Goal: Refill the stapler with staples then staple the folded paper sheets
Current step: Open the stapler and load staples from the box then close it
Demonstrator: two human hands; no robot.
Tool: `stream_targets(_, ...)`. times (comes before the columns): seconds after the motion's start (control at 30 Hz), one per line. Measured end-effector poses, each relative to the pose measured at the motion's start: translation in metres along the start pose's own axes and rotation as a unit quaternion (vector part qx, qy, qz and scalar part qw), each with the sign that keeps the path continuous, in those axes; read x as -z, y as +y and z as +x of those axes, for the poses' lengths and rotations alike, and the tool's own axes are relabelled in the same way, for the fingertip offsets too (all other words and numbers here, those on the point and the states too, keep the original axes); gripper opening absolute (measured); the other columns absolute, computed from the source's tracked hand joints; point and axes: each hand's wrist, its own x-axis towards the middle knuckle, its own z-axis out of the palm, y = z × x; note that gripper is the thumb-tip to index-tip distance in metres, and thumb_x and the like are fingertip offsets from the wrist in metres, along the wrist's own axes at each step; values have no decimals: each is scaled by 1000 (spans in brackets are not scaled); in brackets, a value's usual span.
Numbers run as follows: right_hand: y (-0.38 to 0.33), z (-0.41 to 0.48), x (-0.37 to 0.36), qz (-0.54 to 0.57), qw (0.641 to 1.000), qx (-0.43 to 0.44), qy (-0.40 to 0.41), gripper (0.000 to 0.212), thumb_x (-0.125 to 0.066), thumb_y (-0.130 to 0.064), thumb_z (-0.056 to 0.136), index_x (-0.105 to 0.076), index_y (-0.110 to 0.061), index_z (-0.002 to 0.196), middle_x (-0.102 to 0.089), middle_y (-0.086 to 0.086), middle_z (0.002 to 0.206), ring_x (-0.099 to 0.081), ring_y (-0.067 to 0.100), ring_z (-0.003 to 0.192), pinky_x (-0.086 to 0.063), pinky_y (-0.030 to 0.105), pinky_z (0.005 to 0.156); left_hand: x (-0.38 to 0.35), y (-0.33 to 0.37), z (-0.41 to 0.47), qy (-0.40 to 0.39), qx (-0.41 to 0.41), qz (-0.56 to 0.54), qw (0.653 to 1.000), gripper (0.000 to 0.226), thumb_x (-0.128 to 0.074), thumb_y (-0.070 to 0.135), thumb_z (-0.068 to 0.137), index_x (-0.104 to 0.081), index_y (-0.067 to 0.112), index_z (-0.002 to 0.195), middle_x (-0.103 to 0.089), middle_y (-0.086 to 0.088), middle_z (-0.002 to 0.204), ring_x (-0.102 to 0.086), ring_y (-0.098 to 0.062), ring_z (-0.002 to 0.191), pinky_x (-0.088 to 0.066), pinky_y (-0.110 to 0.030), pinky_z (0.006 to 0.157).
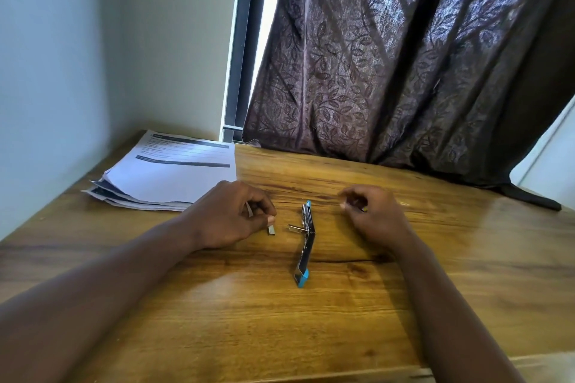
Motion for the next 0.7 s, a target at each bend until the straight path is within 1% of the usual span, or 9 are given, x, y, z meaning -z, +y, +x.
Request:
stream_targets(0.07, -14, -2, -2, 141, 986, 55, 71, 26, -69, -20, 94, -69, -27, 118, -70, -10, 104, -65, 2, 92, -54, 21, 81, 1, 0, 1, 27, -9, -2, 1000, 16, -75, 35, 90, -75, 36, 106, -69, 21, 93, -58, 15, 84, -41, -13, 67)
stream_targets(0.13, -33, -6, -6, 272, 950, 90, 120, 20, -69, -17, 94, -72, -16, 114, -74, -2, 100, -67, 3, 89, -56, 21, 77, 1, 3, 2, 64, -17, -16, 998, 25, -73, 38, 91, -70, 37, 116, -68, 20, 93, -60, 9, 86, -43, -10, 66)
stream_targets(0.23, -55, -9, -20, 403, 902, 82, 131, 19, -70, -17, 93, -73, -5, 108, -75, 7, 95, -68, 11, 85, -57, 24, 74, 2, 9, 0, 95, -37, -55, 993, 37, -73, 42, 89, -64, 37, 125, -70, 17, 92, -64, -3, 84, -52, -14, 65)
stream_targets(0.3, -57, -9, -30, 442, 890, 47, 96, 20, -70, -21, 92, -73, -6, 106, -74, 3, 89, -67, 12, 82, -57, 30, 75, 1, 13, -1, 92, -48, -73, 992, 42, -76, 42, 87, -63, 35, 127, -71, 15, 91, -65, -8, 83, -53, -15, 67)
stream_targets(0.33, -57, -8, -34, 456, 886, 29, 76, 19, -71, -23, 91, -74, -8, 104, -73, 1, 87, -67, 15, 82, -58, 37, 77, 1, 15, -2, 88, -51, -77, 992, 45, -77, 42, 86, -63, 34, 128, -71, 14, 92, -65, -10, 82, -54, -17, 67)
stream_targets(0.4, -57, -7, -39, 487, 872, 1, 50, 19, -72, -24, 90, -74, -8, 100, -73, 4, 85, -66, 22, 81, -57, 50, 83, 0, 18, -2, 83, -54, -81, 992, 48, -79, 41, 84, -63, 33, 128, -71, 13, 93, -64, -12, 80, -56, -21, 67)
stream_targets(0.43, -59, -8, -40, 506, 862, -8, 44, 20, -73, -24, 89, -73, -6, 98, -72, 8, 85, -65, 25, 80, -56, 51, 83, 0, 20, -3, 83, -58, -80, 992, 48, -80, 41, 84, -64, 33, 128, -70, 13, 93, -65, -12, 79, -57, -23, 67)
stream_targets(0.6, -73, -15, -35, 554, 831, -16, 33, 36, -78, -29, 77, -65, 2, 91, -66, 6, 70, -62, 18, 63, -57, 32, 61, -4, 28, -3, 84, -80, -89, 989, 50, -82, 39, 82, -65, 32, 128, -70, 12, 94, -65, -12, 80, -57, -23, 68)
stream_targets(0.7, -79, -18, -37, 557, 829, -13, 44, 38, -80, -27, 77, -63, 4, 92, -67, 7, 69, -65, 19, 60, -57, 30, 58, -6, 31, -3, 93, -81, -80, 989, 52, -81, 41, 82, -64, 30, 130, -69, 14, 94, -66, -8, 82, -57, -19, 68)
